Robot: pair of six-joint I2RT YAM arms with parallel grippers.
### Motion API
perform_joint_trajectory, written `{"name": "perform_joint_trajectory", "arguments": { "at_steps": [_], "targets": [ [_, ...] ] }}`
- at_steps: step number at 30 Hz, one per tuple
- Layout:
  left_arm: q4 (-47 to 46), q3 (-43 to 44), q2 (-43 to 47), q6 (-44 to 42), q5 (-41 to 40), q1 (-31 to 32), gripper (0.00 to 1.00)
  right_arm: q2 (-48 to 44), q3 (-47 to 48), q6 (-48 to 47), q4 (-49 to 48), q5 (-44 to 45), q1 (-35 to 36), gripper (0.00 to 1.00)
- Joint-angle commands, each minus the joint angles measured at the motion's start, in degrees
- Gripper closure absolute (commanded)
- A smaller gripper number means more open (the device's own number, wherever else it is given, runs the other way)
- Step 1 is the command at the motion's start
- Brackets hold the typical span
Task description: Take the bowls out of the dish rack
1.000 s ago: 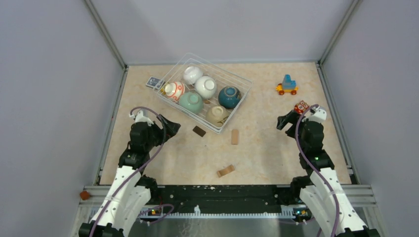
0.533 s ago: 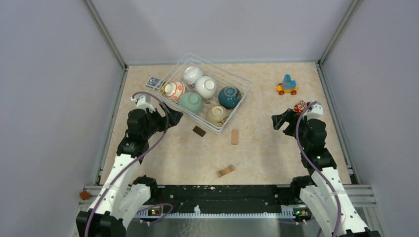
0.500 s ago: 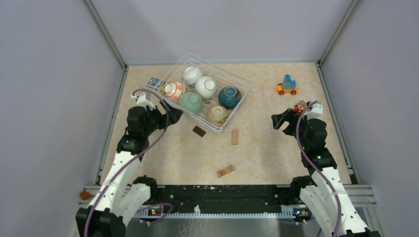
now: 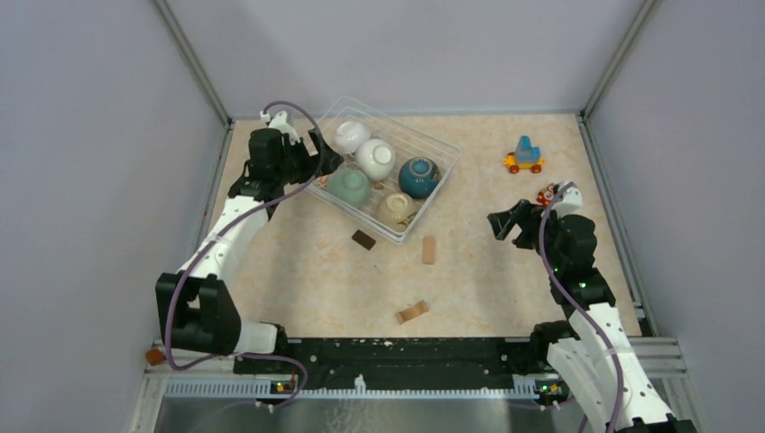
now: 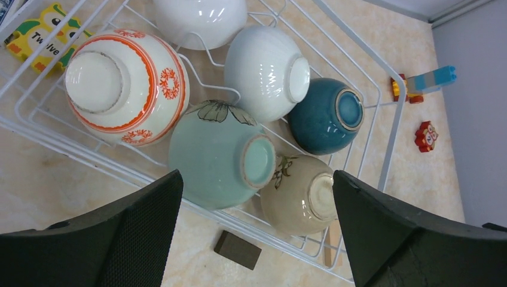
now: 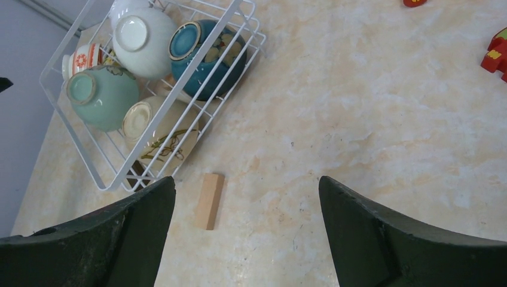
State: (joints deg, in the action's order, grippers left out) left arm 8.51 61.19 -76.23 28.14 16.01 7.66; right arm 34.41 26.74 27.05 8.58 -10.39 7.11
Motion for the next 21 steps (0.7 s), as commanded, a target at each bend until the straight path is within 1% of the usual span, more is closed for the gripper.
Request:
{"name": "perform_joint_trajectory", "arguments": {
  "at_steps": [1,5,9,14,21],
  "targets": [
    [4.4,7.6,-6.3,-4.4,-0.2,0.2,0.01,0.0,3.3,-0.2,0.0,-2.0,0.4,0.12],
    [11.5,14.9,-13.2,-9.8,-1.4,0.5,0.02,0.0,3.5,0.1,0.0,-2.0,0.4,0.12],
    [18.7,20.3,-19.2,-12.9,0.6,0.6,0.02,0.0,3.4,0.4,-0.1,-2.4,0.4,0.12],
    [21.8,22.8,-23.6,-14.4,4.2,0.8,0.02,0.0,3.3,0.6,-0.3,-2.8,0.4,0.12],
    [25.1,24.9,-26.7,-15.8,4.8,1.6,0.02,-0.3,3.2,1.2,-0.3,-3.3,0.4,0.12]
  ]
}}
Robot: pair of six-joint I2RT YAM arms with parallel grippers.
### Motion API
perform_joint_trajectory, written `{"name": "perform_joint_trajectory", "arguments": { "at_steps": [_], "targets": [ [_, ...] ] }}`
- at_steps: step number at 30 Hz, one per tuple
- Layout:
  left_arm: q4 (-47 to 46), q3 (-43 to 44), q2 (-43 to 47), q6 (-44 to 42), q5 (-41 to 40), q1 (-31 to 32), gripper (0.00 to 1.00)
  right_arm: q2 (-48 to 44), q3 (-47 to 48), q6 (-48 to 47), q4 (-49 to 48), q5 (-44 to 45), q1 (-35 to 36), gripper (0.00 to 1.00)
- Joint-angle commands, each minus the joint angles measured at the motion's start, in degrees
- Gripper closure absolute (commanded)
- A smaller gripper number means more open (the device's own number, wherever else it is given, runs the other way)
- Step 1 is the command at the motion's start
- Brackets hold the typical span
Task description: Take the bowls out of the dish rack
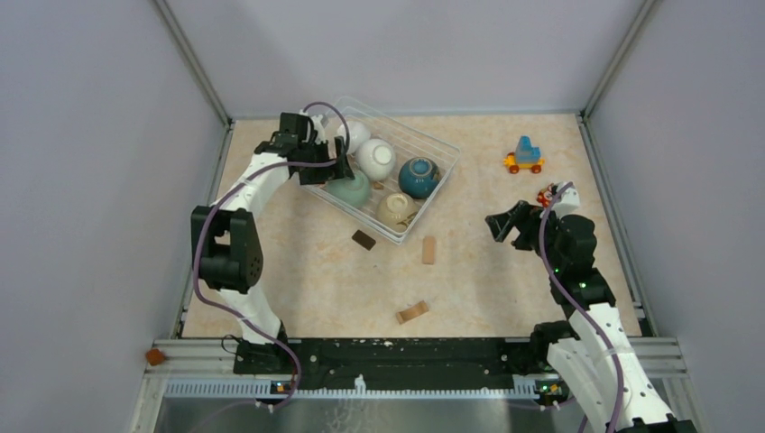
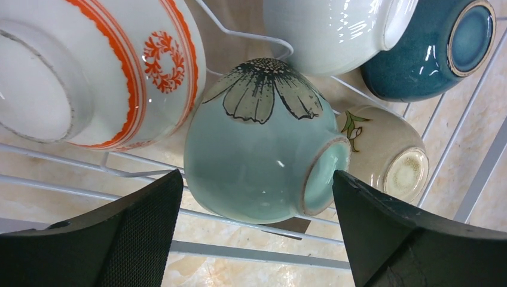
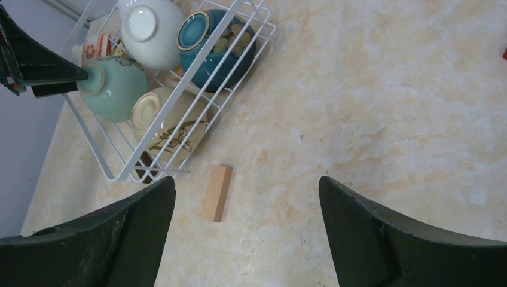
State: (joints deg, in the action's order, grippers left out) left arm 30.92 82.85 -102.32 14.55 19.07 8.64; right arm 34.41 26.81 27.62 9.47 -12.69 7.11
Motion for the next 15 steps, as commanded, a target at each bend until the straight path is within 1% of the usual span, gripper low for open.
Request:
{"name": "perform_joint_trajectory", "arguments": {
  "at_steps": [1,4,9,15],
  "targets": [
    [3.4,3.7,-1.2,-2.5,1.6,0.8,0.02,-0.3,3.1,0.6,-1.3,-1.0,0.4,0.12],
    [5.0,4.5,-2.4,-2.6,1.2,1.1,0.02,-0.3,3.1,0.6,-1.4,-1.1,0.4,0.12],
    [5.9,5.3,-3.1,-2.6,3.9,1.3,0.04,-0.4,3.3,0.7,-1.3,-1.3,0.4,0.12],
    [5.6,5.6,-2.7,-2.0,7.1,1.4,0.02,-0.5,3.7,0.7,-0.5,-0.8,0.4,0.12]
  ]
}}
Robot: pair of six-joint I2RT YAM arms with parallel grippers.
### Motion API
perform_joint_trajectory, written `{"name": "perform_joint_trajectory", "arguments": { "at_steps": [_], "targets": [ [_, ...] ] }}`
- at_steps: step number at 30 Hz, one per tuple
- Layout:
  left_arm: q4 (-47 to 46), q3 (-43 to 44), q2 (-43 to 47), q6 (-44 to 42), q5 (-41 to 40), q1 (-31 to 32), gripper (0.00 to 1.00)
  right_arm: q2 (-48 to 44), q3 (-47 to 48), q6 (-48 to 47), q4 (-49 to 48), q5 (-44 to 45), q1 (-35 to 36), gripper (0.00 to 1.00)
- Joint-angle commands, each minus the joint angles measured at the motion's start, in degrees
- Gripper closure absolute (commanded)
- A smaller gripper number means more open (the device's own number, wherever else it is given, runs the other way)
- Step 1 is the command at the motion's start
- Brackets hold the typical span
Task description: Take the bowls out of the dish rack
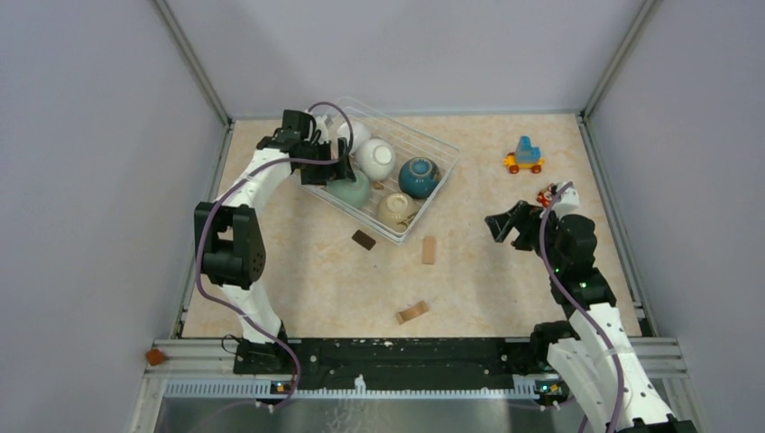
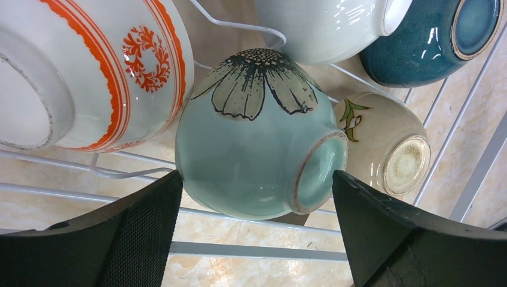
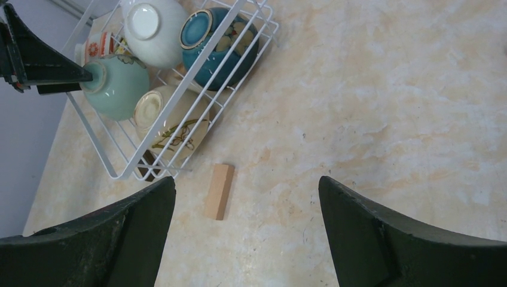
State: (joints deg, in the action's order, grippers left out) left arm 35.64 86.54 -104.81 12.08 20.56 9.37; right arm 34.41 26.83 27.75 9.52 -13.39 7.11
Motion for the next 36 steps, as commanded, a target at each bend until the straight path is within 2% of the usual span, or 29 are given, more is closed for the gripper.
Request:
{"name": "perform_joint_trajectory", "arguments": {
  "at_steps": [1,6,13,17,22,26,29,36],
  "targets": [
    [1.0,2.0,-0.4,0.5,5.2,0.7,0.02,-0.6,3.7,0.7,-0.5,-0.2,0.4,0.12],
    [2.3,2.8,-1.4,1.2,-0.1,0.7,0.02,-0.9,4.0,0.9,-0.1,-0.4,0.4,0.12],
    [3.8,4.2,-3.5,2.7,-1.5,1.1,0.02,-0.9,3.9,0.7,-0.1,-0.1,0.4,0.12],
    [1.4,3.1,-3.7,3.1,4.2,1.2,0.02,-1.0,4.0,0.8,0.1,-0.1,0.4,0.12],
    [2.4,4.4,-4.8,3.9,7.4,1.1,0.02,-1.1,4.3,0.7,0.5,-0.1,0.4,0.12],
    [-0.3,3.8,-1.8,6.4,11.6,1.1,0.02,-1.6,4.4,0.5,1.1,0.0,0.4,0.12],
    [-4.3,1.9,0.5,8.5,14.2,1.2,0.04,-1.7,4.4,0.4,1.2,0.2,0.4,0.12],
    [-3.0,1.5,0.1,8.4,17.7,1.2,0.13,-1.8,4.5,0.5,1.0,-0.3,0.4,0.12]
  ]
}}
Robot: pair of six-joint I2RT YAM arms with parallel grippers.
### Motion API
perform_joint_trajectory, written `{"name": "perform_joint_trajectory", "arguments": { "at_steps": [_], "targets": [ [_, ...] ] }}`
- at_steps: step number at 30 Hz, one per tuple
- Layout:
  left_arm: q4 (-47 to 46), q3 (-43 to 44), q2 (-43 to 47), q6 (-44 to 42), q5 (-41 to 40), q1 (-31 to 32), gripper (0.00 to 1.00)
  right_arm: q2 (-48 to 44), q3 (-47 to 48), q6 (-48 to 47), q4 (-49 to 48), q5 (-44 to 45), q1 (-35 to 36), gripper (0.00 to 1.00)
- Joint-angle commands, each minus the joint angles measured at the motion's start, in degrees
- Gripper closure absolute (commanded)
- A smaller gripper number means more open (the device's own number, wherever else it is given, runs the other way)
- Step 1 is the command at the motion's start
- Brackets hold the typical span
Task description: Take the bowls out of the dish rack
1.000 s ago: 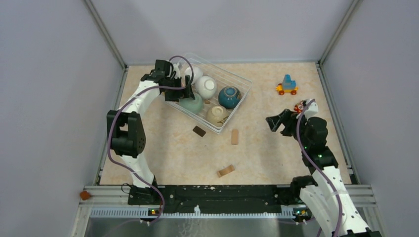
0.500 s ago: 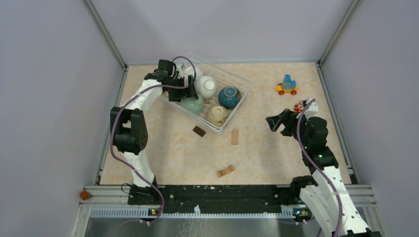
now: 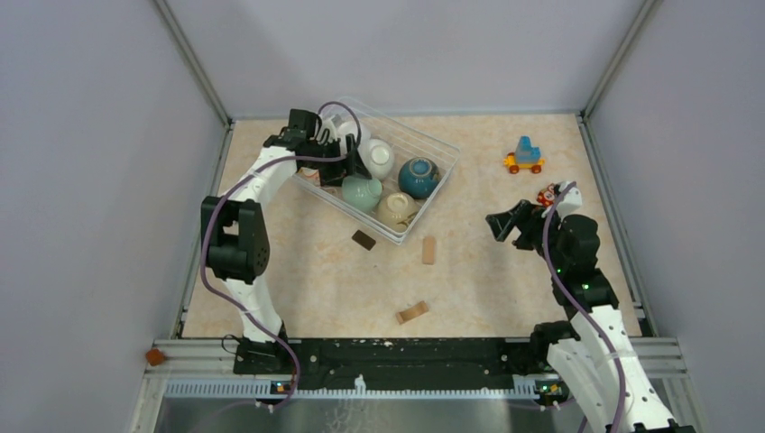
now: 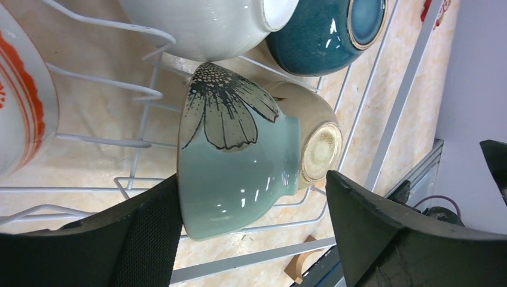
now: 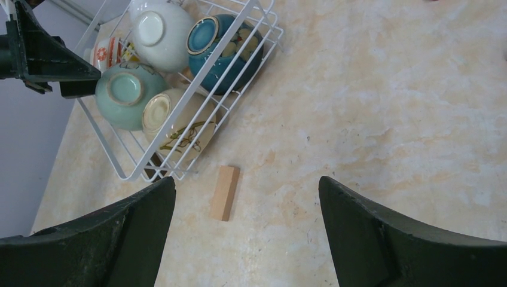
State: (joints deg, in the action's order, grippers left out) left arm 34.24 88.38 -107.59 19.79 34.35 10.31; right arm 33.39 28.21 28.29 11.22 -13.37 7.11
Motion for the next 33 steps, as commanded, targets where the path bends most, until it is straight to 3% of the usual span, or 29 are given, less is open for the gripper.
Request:
{"name": "perform_joint_trajectory", "arguments": {
  "at_steps": [1,9,22,29,32,33],
  "targets": [
    [-1.6,-0.5,2.8,0.6,3.8,0.2,0.15,-0.7,3.2,0.0,-0.8,-0.4,0.4,0.12],
    [-3.0,-1.9,1.8,1.5,7.2,0.2,0.4,-0.4,3.3,0.0,-1.1,-0.8,0.4,0.12],
    [-6.3,-5.0,2.5,2.9,11.3,0.3,0.48,-0.2,3.5,0.1,-1.1,-1.0,0.4,0.13],
    [-7.4,-5.7,2.5,3.1,11.3,0.2,0.68,-0.3,3.9,0.0,-0.4,-1.0,0.4,0.13],
    [-7.9,-5.8,2.6,3.4,11.0,0.2,0.66,-0.6,4.0,-0.2,0.0,-0.9,0.4,0.13],
    [-8.0,-5.7,2.5,3.6,10.8,0.2,0.61,-0.8,4.0,-0.2,0.0,-0.8,0.4,0.14]
  ]
}}
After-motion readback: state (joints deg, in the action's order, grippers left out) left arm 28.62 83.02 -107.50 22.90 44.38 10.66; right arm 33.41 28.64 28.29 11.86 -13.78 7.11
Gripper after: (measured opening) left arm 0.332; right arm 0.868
